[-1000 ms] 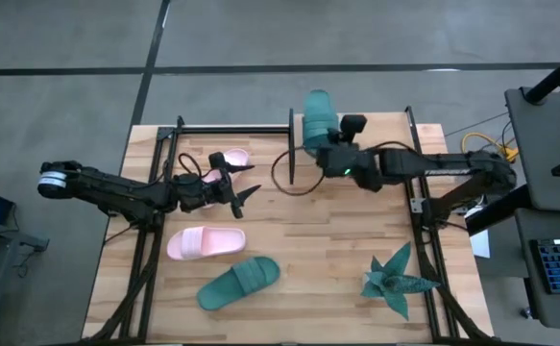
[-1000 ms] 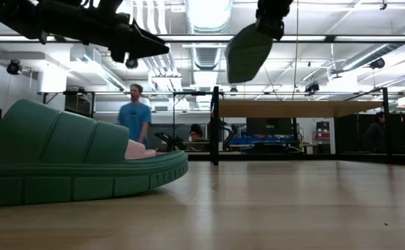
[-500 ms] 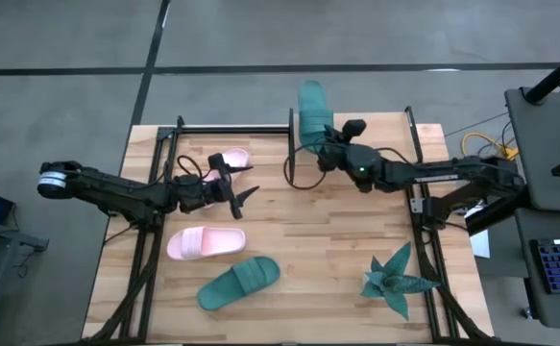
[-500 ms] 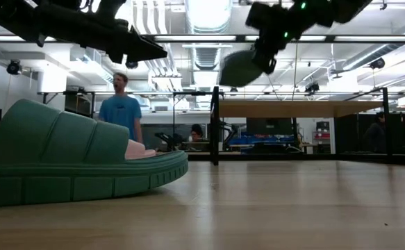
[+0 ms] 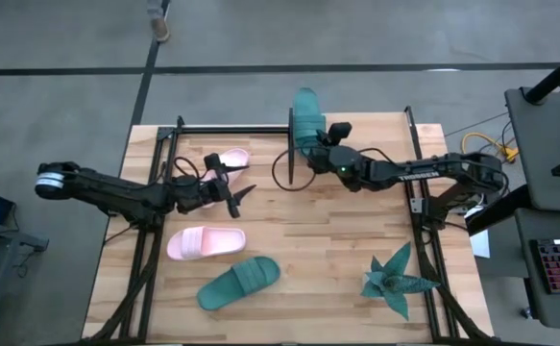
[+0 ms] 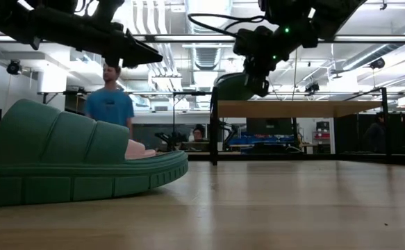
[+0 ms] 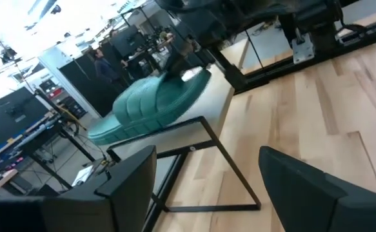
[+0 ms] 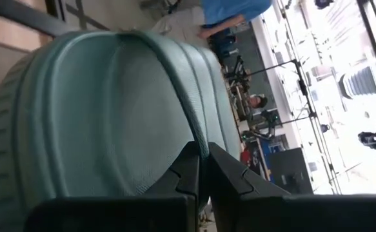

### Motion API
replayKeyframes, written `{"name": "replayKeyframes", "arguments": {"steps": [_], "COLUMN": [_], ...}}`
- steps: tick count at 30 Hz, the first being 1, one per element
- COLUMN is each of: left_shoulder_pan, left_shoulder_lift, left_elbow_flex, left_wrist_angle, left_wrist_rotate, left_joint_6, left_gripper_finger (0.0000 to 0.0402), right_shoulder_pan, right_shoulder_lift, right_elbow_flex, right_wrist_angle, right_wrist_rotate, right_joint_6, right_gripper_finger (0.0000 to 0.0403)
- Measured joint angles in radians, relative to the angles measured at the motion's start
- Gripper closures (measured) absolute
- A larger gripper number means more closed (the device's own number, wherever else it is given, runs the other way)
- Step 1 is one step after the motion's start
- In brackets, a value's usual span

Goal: Pick and place slides into the shelf
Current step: Put the top green slipper on the shelf

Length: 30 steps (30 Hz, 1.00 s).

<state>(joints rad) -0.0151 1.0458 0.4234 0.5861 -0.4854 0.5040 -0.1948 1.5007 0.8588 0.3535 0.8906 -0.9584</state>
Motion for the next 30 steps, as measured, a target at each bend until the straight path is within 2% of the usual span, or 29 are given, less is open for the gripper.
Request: {"name": "replayKeyframes", "arguments": {"steps": [7,14,30], "left_shoulder_pan": [0.000,0.000,-0.001], "left_shoulder_lift": [-0.027,-0.028,-0.028], "left_elbow_flex": [-0.013,-0.015,-0.016], "left_wrist_angle": [-0.001,0.000,0.005], "left_wrist_rotate": [-0.002,-0.002,-0.002], "left_joint_6": [0.000,0.000,0.000], "left_gripper_finger": [0.0144,0.0144,0.0144], "right_shoulder_pan": [-0.005,-0.002,0.040], "right_shoulder_lift": [-0.031,-0.028,-0.027], "right_elbow_flex": [-0.005,-0.005,-0.001], "right_wrist_angle": [-0.052,-0.147,-0.162], "right_wrist_rotate": [-0.005,-0.046,-0.052], "right_joint_6": [0.023,0.139,0.173], "right_gripper_finger": [0.0394,0.0394,0.0394]}}
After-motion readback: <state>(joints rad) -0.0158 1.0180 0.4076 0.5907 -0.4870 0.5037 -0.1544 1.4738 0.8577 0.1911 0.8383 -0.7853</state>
